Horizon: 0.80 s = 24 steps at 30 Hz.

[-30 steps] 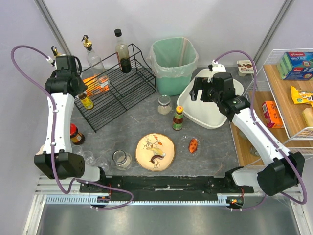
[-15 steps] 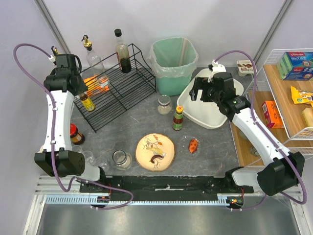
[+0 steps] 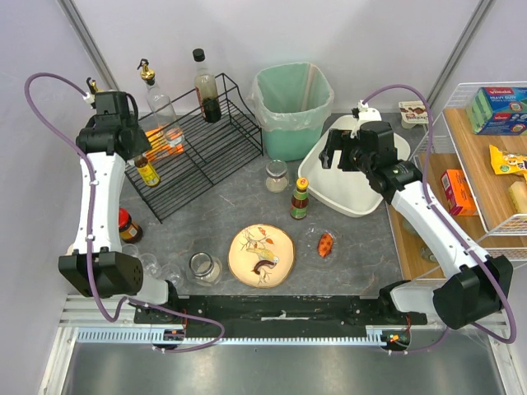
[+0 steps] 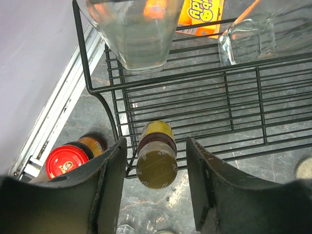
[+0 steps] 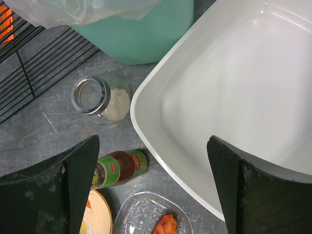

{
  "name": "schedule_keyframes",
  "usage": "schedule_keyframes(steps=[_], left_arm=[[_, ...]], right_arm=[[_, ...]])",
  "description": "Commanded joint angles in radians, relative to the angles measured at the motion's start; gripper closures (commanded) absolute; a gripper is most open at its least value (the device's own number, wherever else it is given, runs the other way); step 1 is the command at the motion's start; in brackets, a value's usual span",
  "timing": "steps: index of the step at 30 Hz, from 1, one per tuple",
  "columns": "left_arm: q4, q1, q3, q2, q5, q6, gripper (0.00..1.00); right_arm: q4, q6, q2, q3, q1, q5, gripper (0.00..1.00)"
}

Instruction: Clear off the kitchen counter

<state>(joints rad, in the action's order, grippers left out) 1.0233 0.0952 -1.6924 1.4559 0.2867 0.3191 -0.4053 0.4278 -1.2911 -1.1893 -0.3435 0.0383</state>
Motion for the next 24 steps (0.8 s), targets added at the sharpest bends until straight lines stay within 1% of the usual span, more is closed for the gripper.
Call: schedule_keyframes(steps=[1,5,10,13,21,24], left_arm=[[-0.046,0.006,0.013,-0.032,0.011,-0.037,0.39],[-0.063,0.006,0.020,-0.061,0.019,-0.045,0.27],[-0.071,0.006,0.016,-0.086,0.028,-0.052,0.23],[-0.066,0.006,0.013,-0.107,0.057,-0.052,0.22],[-0.054,0.008,0.011,-0.201,0.212,0.014,0.21],[-0.040,0.033,0.005,-0.198,0.236,0.026,0.21]], right_arm=[[0.026,0.008,0.012,-0.004,0.004,-0.005,0.02],[0.025,0.011,0.013,-0.001,0.003,-0.006,0.02],[0.026,0.012,0.013,0.000,0.003,-0.008,0.02],[0.028,0.014,0.016,-0.001,0.005,-0.009,0.02],[0.020,0.015,0.007,-0.012,0.008,-0.021,0.02],[0.017,0.023,0.007,-0.016,0.009,-0.034,0.02]])
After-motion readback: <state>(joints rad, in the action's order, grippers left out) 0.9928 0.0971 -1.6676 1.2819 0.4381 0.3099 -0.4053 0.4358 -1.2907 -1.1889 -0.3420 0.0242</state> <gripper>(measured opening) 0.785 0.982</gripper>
